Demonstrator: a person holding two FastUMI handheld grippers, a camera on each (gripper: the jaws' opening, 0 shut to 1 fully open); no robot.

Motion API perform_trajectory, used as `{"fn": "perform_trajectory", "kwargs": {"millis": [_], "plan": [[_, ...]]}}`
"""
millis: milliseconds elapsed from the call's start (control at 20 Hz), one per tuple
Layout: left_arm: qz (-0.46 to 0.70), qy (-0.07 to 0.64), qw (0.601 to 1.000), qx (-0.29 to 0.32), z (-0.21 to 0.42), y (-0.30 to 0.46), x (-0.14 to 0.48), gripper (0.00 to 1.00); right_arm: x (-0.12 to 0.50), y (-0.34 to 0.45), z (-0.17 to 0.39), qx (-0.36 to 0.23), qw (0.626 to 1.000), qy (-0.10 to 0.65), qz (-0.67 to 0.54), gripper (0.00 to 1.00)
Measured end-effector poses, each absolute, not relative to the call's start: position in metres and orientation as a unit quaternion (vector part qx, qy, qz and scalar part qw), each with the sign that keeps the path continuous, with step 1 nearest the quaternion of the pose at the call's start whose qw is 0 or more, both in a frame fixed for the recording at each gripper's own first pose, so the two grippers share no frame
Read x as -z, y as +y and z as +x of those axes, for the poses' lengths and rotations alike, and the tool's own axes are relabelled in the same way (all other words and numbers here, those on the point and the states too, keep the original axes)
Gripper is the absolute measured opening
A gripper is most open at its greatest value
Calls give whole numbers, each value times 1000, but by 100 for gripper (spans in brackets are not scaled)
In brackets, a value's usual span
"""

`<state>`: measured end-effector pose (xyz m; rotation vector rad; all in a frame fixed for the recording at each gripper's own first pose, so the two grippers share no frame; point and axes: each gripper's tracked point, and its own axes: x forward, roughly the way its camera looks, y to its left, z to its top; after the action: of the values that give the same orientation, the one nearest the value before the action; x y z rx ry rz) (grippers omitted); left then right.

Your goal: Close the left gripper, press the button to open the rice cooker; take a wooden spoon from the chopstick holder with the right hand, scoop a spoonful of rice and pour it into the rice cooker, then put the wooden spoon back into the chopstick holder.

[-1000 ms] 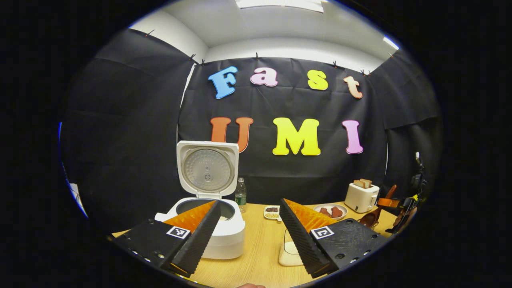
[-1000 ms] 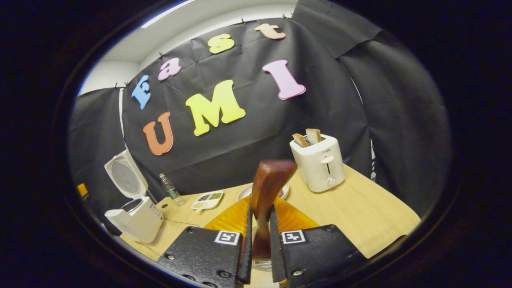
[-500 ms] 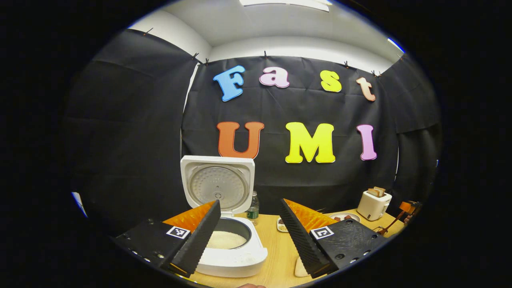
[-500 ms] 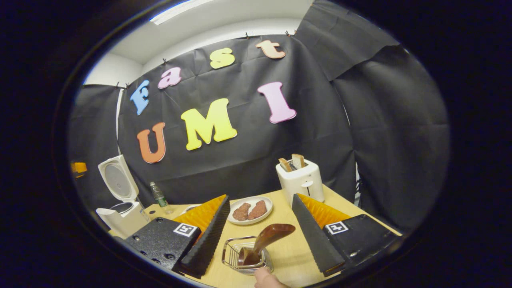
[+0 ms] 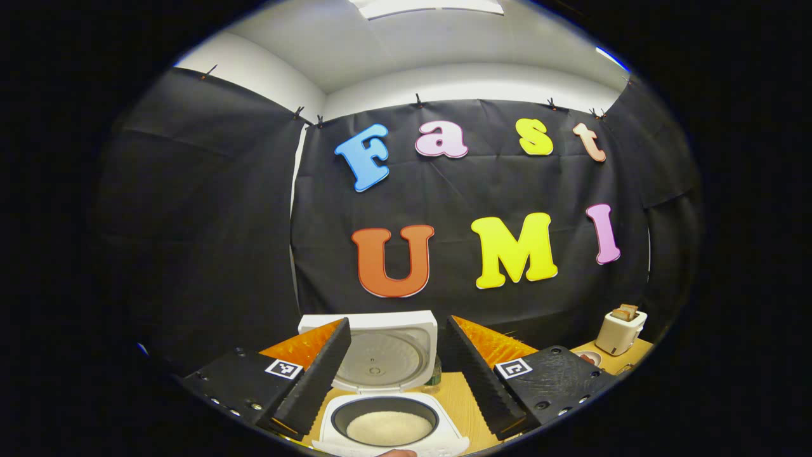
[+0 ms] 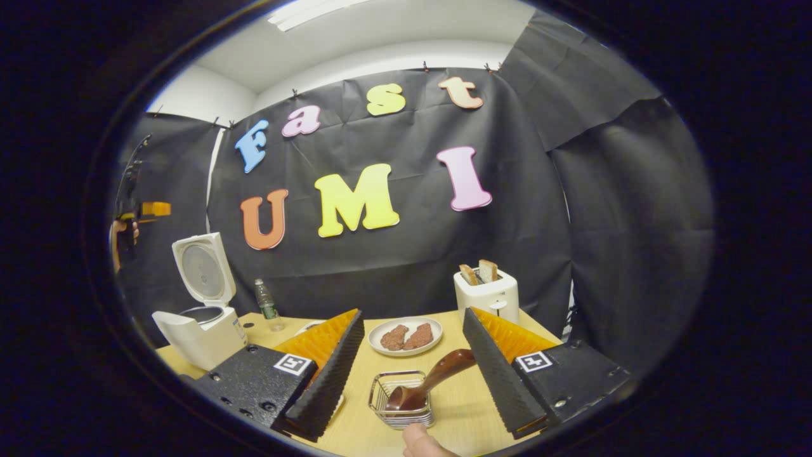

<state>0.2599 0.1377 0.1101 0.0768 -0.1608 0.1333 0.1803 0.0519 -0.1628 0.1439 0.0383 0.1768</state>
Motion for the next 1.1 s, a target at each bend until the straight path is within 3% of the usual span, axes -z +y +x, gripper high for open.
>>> {"fn": "perform_trajectory", "kwargs": {"millis": [50,300,350,400,500,550,650,1100], "plan": [[46,-90,992,-71,273,145,-119,95,162,56,177,-93,994,16,64,100],[47,-73,990,-109,348,193,-112,95,158,66,165,-105,993,2,48,100],[42,-63,990,-115,363,203,-105,95,157,68,162,-106,993,0,50,94],[30,-52,991,-120,377,213,-99,95,158,70,161,-108,993,-1,50,100],[6,-32,992,-123,402,225,-87,95,158,74,157,-108,993,-1,47,100],[3,-30,992,-122,413,228,-85,95,157,75,156,-107,993,-2,44,94],[11,-13,993,-114,434,229,-74,95,156,80,153,-105,994,1,35,100],[-19,75,988,-131,446,242,-32,98,135,98,105,-101,994,1,31,100]]}}
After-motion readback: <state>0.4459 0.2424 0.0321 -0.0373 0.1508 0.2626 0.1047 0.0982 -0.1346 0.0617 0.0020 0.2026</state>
